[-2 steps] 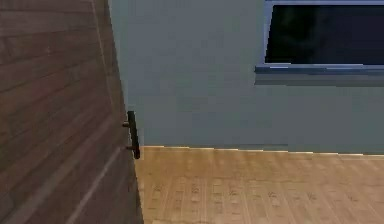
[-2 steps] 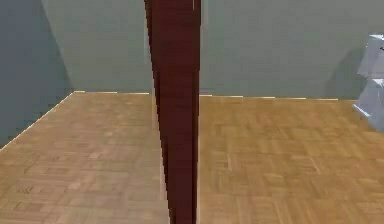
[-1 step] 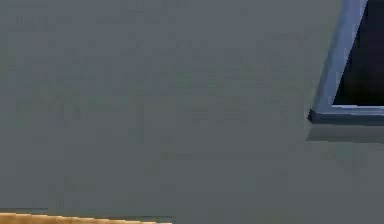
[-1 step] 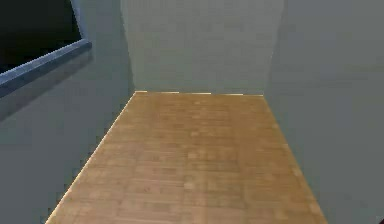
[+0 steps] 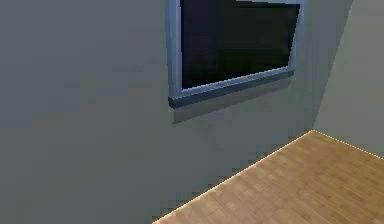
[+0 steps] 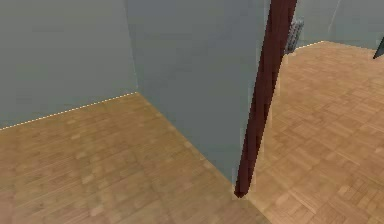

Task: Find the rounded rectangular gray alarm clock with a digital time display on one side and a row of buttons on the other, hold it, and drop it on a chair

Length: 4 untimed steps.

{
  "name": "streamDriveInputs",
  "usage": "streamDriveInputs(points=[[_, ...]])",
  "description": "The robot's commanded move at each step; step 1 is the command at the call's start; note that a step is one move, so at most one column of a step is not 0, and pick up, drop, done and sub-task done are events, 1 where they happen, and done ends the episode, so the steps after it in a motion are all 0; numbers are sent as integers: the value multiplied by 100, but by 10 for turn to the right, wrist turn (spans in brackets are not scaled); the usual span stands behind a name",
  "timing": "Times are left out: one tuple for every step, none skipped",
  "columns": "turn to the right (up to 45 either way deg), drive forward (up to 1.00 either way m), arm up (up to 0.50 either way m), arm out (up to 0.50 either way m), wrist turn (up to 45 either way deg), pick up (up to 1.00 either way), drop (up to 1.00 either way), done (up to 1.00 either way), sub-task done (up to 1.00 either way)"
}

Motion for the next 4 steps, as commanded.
streamDriveInputs(points=[[0, 5, 0, 0, 0, 0, 0, 0, 0], [-450, 0, 0, 0, 0, 0, 0, 0, 0], [-300, 0, 0, 0, 0, 0, 0, 0, 0], [0, 25, 0, 0, 0, 0, 0, 0, 0]])
